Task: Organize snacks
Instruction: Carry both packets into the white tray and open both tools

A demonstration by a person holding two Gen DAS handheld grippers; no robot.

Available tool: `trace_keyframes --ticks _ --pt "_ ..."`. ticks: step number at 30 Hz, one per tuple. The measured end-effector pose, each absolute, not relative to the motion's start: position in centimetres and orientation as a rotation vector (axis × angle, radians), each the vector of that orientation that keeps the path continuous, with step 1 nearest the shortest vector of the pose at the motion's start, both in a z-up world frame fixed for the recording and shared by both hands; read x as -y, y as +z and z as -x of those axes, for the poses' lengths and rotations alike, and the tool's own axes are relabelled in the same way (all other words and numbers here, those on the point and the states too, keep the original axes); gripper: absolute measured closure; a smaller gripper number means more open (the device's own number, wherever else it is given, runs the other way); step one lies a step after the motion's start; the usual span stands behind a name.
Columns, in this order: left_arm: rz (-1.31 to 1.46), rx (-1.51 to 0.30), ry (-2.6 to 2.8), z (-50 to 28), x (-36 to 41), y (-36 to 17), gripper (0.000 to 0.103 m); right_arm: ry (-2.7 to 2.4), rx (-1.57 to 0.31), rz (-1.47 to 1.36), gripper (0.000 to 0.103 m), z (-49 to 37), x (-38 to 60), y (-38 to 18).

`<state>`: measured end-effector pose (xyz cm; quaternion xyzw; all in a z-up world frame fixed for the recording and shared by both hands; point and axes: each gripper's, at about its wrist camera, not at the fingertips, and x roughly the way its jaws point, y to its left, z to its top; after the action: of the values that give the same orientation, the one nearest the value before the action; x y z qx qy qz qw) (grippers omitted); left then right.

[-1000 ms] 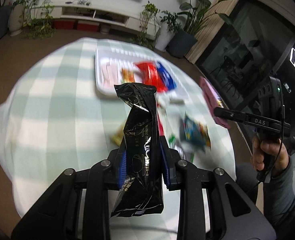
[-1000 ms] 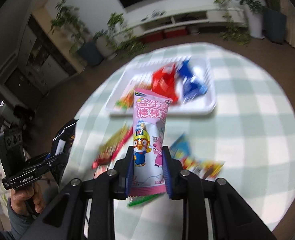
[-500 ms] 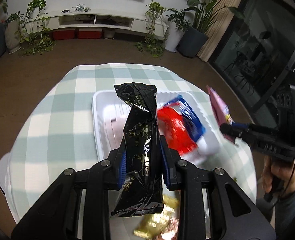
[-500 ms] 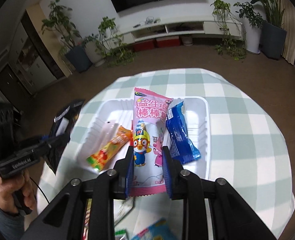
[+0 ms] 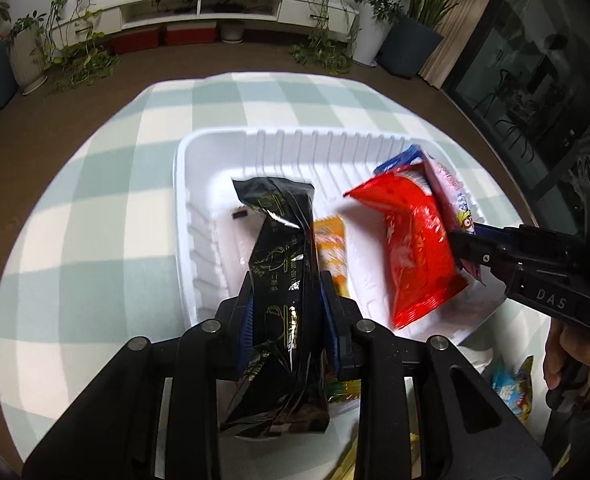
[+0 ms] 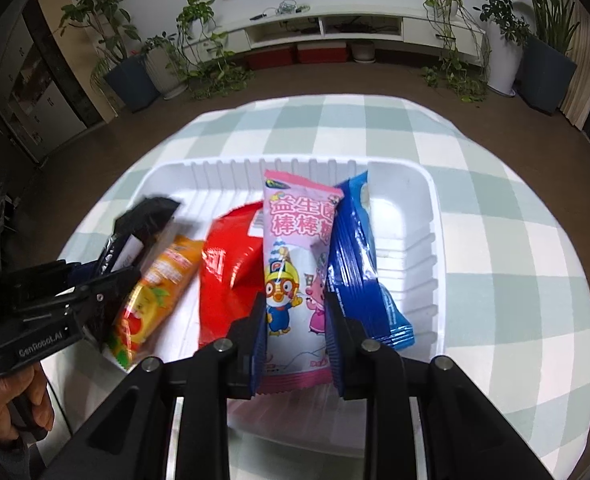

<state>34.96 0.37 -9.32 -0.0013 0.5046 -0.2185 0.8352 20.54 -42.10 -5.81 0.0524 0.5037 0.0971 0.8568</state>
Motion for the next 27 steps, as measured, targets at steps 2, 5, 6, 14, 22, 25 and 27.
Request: trace_keyframes --ticks 2,5,6,14,22,25,27 --pt "0.007 -1.066 -0.458 -34.6 -0.4 -9.6 0.076 0.205 -1.07 -0.11 0.075 -20.6 42.0 -6.3" --pt "-0.006 -1.068 -0.453 -34.0 -0.2 -9.8 0.076 0.205 -1.084 -0.106 0.074 -20.5 41.8 -6.9" --pt "-0.007 -1.07 -0.455 -33.7 -0.1 -9.9 0.076 0.206 -1.088 -0.104 0.074 -20.3 41.7 -7.1" --pt "-0.038 -1.055 -0.438 -32.6 0.6 -9.9 0.075 0.221 -1.104 -0.089 0.072 -19.5 41.1 -7.7" --pt "-0.045 -1.03 -0.422 -32.4 0.6 -9.0 0.072 0.225 -1.075 -0.108 0.057 -19.1 41.3 -6.6" --pt "-0.043 -1.009 -0.41 -32.2 0.3 -8.1 0.058 0.227 -1.053 -0.112 0.049 -18.9 41.4 -5.7" --pt "-0.048 -0.992 -0.403 -31.9 0.2 -7.4 0.052 0.226 -1.04 -0.12 0.041 -18.7 41.5 -5.0"
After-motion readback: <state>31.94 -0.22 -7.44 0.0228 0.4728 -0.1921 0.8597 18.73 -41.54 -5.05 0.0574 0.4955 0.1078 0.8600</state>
